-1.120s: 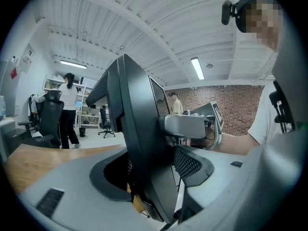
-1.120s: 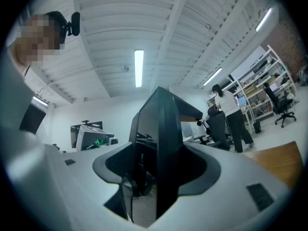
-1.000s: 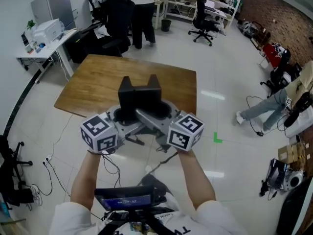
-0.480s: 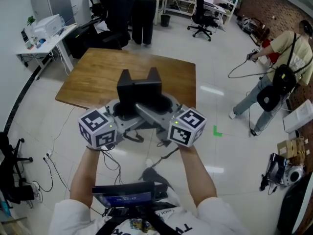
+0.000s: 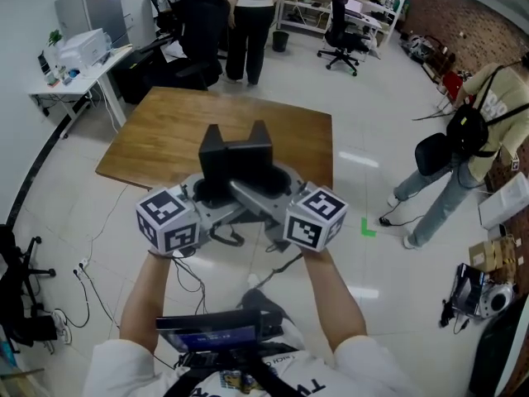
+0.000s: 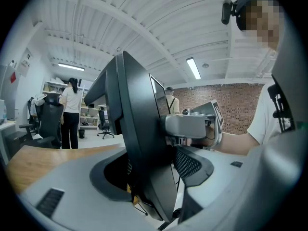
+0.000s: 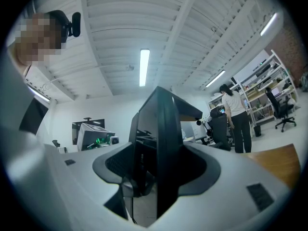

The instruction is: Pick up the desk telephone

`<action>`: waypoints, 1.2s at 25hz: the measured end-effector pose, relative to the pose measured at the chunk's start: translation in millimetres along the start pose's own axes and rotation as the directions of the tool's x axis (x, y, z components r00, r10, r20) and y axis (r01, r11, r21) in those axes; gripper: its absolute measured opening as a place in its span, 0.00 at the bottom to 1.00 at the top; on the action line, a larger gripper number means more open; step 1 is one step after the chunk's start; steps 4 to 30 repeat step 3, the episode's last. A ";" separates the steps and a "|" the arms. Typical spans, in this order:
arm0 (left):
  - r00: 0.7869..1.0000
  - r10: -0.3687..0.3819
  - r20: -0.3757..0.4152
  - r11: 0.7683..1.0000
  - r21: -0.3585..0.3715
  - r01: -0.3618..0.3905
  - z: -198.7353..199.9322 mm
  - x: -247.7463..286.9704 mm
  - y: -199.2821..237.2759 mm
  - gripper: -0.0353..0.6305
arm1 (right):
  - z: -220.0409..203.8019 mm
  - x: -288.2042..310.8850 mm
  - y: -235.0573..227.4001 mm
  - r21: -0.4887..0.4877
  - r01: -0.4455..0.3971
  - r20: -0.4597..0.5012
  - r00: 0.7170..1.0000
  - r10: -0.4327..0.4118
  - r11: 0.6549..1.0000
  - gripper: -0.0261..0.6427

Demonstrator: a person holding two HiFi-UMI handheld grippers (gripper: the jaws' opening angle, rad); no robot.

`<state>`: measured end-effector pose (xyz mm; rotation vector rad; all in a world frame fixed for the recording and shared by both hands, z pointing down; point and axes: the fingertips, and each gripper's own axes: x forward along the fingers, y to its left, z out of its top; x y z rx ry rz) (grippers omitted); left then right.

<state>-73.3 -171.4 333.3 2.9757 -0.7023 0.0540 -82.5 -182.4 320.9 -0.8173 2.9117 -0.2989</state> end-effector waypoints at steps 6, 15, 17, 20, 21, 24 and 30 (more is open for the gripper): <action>1.000 -0.001 -0.007 1.000 -0.004 0.001 -3.8 -0.5 1.9 0.45 | -3.3 1.2 -1.1 0.004 0.004 -0.003 1.000 -0.004 1.000 0.48; 1.000 -0.001 -0.007 1.000 -0.004 0.001 -3.8 -0.5 1.9 0.45 | -3.3 1.2 -1.1 0.004 0.004 -0.003 1.000 -0.004 1.000 0.48; 1.000 -0.001 -0.007 1.000 -0.004 0.001 -3.8 -0.5 1.9 0.45 | -3.3 1.2 -1.1 0.004 0.004 -0.003 1.000 -0.004 1.000 0.48; 1.000 -0.001 -0.007 1.000 -0.004 0.001 -3.8 -0.5 1.9 0.45 | -3.3 1.2 -1.1 0.004 0.004 -0.003 1.000 -0.004 1.000 0.48; 1.000 -0.001 -0.007 1.000 -0.004 0.001 -3.8 -0.5 1.9 0.45 | -3.3 1.2 -1.1 0.004 0.004 -0.003 1.000 -0.004 1.000 0.48; 1.000 -0.001 -0.007 1.000 -0.004 0.001 -3.8 -0.5 1.9 0.45 | -3.3 1.2 -1.1 0.004 0.004 -0.003 1.000 -0.004 1.000 0.48; 1.000 -0.001 -0.007 1.000 -0.004 0.001 -3.8 -0.5 1.9 0.45 | -3.3 1.2 -1.1 0.004 0.004 -0.003 1.000 -0.004 1.000 0.48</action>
